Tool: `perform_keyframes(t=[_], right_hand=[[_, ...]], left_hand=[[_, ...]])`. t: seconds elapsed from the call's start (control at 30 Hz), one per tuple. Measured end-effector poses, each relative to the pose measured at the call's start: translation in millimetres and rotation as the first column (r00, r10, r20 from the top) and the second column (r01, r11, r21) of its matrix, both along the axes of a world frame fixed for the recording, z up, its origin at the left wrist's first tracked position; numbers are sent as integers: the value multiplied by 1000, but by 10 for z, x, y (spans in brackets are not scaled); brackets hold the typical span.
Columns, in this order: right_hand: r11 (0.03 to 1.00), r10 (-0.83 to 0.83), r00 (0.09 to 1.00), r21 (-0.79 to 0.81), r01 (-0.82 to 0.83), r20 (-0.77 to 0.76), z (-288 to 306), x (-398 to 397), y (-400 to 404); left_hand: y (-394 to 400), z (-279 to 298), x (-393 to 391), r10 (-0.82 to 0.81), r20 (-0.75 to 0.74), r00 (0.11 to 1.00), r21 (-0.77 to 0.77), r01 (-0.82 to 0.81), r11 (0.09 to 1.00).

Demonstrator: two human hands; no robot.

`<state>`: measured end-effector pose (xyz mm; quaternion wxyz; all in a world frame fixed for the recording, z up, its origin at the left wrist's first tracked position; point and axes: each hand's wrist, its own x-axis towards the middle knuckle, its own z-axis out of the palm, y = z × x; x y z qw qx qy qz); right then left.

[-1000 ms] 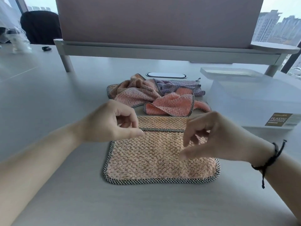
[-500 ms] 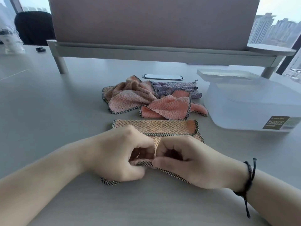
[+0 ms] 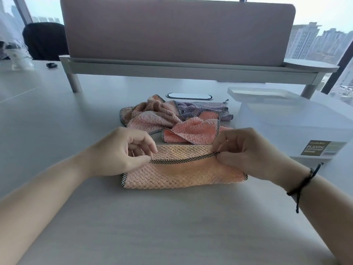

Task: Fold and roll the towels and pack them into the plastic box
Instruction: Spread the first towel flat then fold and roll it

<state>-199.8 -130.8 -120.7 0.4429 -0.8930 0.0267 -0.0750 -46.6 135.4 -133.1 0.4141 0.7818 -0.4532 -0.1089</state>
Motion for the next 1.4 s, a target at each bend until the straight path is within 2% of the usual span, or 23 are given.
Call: perform_keyframes(t=[0.13, 0.23, 0.4, 0.5, 0.57, 0.67, 0.77, 0.83, 0.9, 0.93, 1.0, 1.07, 1.1, 1.13, 1.2, 1.27, 1.4], right_hand=[[996, 22, 992, -79, -32, -127, -36, 19, -77], [987, 16, 991, -156, -37, -135, -57, 12, -64], [952, 26, 996, -301, -50, -83, -78, 5, -34], [920, 21, 997, -392, 12, 80, -112, 30, -56], [884, 1, 985, -460, 81, 173, -128, 49, -88], [834, 9, 988, -546, 78, 154, -139, 66, -106], [885, 12, 998, -465, 17, 59, -68, 18, -50], [918, 86, 994, -381, -108, -74, 20, -47, 26], [932, 298, 918, -129, -339, -261, 99, -123, 117], [903, 414, 856, 21, -430, -310, 127, -153, 160], [826, 561, 778, 239, -510, -281, 138, -170, 201], [828, 533, 828, 310, -468, -174, 75, -129, 205], [862, 466, 878, 278, -424, -107, 25, -98, 211], [909, 390, 920, 178, -378, -39, -35, -66, 220], [947, 291, 956, -149, -284, 25, -173, -11, 254], [863, 280, 959, -428, -270, -41, -244, -11, 364], [771, 223, 968, -587, -247, -115, -283, -61, 671]], left_hand=[[0, -2, -5, 50, 103, 993, 73, -58, 996], [-11, -8, 1, 48, 125, 991, 83, -59, 995], [-11, -14, -6, 28, 197, 980, 105, -50, 993], [8, -13, 27, -37, 273, 961, 136, 0, 991], [13, -24, 52, -92, 272, 958, 147, 54, 988], [1, -42, 81, -100, 275, 956, 158, 58, 986], [-5, -48, 124, -66, 356, 932, 159, 9, 987], [-6, -65, 164, 8, 481, 877, 120, -74, 990], [1, -78, 194, 93, 579, 810, 79, -170, 982], [3, -81, 205, 119, 597, 793, 76, -204, 976], [1, -100, 206, 117, 570, 813, 92, -205, 975], [-18, -117, 166, 73, 540, 839, 132, -170, 977], [-27, -125, 135, 51, 543, 838, 153, -158, 976], [-30, -131, 92, 36, 558, 829, 173, -158, 972], [-22, -133, -2, 37, 586, 809, 208, -195, 958], [10, -135, -121, 63, 579, 813, 270, -264, 926], [93, -214, -341, 16, 521, 853, 483, -311, 818]])
